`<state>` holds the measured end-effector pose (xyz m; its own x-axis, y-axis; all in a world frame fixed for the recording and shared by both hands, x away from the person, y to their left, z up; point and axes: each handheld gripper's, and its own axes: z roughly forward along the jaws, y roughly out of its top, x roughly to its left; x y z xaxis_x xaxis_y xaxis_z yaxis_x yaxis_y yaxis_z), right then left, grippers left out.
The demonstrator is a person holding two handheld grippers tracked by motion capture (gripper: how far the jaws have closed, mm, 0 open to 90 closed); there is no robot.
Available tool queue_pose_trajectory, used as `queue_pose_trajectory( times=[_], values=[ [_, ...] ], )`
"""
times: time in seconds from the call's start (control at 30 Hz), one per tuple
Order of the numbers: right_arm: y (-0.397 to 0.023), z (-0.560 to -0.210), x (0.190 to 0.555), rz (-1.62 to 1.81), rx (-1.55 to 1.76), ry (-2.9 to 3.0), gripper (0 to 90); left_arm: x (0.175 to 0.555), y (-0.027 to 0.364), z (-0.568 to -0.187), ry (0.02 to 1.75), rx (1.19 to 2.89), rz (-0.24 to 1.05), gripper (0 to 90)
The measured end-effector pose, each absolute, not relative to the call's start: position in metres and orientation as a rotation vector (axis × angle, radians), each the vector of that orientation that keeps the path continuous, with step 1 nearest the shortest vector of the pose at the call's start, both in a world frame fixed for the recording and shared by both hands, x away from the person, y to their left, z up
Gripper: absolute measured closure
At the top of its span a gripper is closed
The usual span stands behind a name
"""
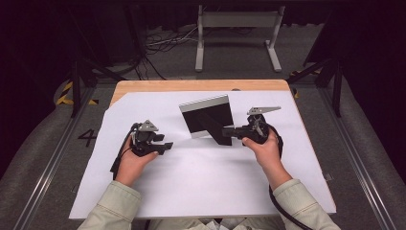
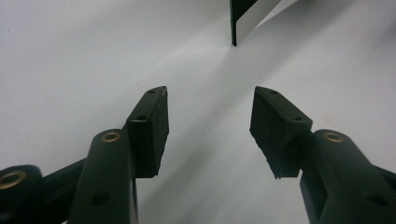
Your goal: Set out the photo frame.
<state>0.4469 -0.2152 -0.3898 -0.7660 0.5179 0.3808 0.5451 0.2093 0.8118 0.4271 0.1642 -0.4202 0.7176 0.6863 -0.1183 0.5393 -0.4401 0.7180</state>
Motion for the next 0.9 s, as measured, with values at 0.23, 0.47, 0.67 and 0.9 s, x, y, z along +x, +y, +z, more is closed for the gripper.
queue_pose_trajectory(
  times=[0.23,0.47,0.67,0.9],
  values=[
    [-0.22,-0.394,0.446,-1.635,-1.025,-2.47,87.4,0.427,0.163,-0.42,0.92,2.154,0.247,47.7],
    [-0.22,-0.396,0.44,-1.561,-0.935,-2.644,85.7,0.426,0.163,-0.419,0.918,2.142,0.256,48.4],
    [-0.221,-0.399,0.436,-1.526,-0.901,-2.696,85.7,0.426,0.163,-0.419,0.911,2.151,0.25,48.4],
    [-0.222,-0.4,0.433,-1.49,-0.861,-2.752,85.4,0.426,0.162,-0.42,0.91,2.151,0.249,48.4]
  ],
)
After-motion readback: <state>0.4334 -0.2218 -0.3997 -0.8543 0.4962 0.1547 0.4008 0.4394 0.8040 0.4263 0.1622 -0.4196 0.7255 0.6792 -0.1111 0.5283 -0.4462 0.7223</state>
